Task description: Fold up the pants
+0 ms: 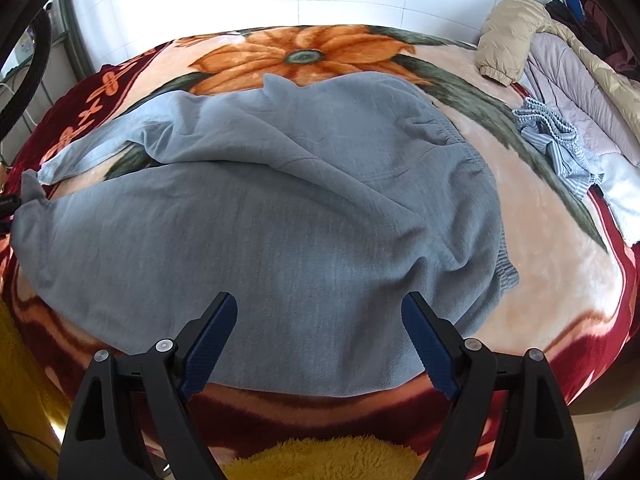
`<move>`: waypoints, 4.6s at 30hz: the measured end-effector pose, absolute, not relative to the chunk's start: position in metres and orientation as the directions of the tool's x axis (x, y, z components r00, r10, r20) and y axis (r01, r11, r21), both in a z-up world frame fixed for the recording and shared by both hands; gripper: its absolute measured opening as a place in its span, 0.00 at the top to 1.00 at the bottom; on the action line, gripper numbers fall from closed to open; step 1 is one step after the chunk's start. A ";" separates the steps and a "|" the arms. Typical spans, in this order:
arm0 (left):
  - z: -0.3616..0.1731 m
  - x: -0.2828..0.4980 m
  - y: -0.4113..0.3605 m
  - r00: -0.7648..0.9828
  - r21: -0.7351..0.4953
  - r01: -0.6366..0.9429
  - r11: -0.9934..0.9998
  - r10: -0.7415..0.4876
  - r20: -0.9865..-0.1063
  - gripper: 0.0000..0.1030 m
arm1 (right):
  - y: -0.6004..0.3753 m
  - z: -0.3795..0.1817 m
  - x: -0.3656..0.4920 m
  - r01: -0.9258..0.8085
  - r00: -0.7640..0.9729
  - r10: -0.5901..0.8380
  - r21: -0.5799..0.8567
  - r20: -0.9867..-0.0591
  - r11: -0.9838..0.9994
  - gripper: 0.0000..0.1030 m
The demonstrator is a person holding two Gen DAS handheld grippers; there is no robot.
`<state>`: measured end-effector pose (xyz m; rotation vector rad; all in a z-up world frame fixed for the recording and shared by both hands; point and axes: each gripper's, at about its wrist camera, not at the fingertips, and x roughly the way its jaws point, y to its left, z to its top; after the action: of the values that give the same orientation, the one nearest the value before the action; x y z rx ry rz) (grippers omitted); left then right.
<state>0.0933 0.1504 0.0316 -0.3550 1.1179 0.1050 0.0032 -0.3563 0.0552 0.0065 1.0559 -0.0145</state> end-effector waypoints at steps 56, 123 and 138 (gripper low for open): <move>0.062 0.043 0.148 0.386 -0.125 -0.253 0.959 -0.019 -0.922 0.48 | -0.538 0.031 0.038 0.341 0.419 -0.041 0.115 -0.907 0.933 0.25; 0.018 0.323 -0.099 0.293 0.035 0.447 0.894 -0.109 -0.950 0.20 | -0.514 0.006 0.276 0.105 0.310 0.015 0.050 -0.951 0.993 0.38; 0.025 0.325 -0.093 0.301 -0.106 0.406 0.908 -0.242 -0.923 0.92 | -0.508 0.045 0.282 0.016 0.411 0.046 0.057 -0.911 0.998 0.96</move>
<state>0.3255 -0.0929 0.0254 0.1578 1.1911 -0.4319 0.2822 -0.5083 0.0449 0.0602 1.1474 0.0184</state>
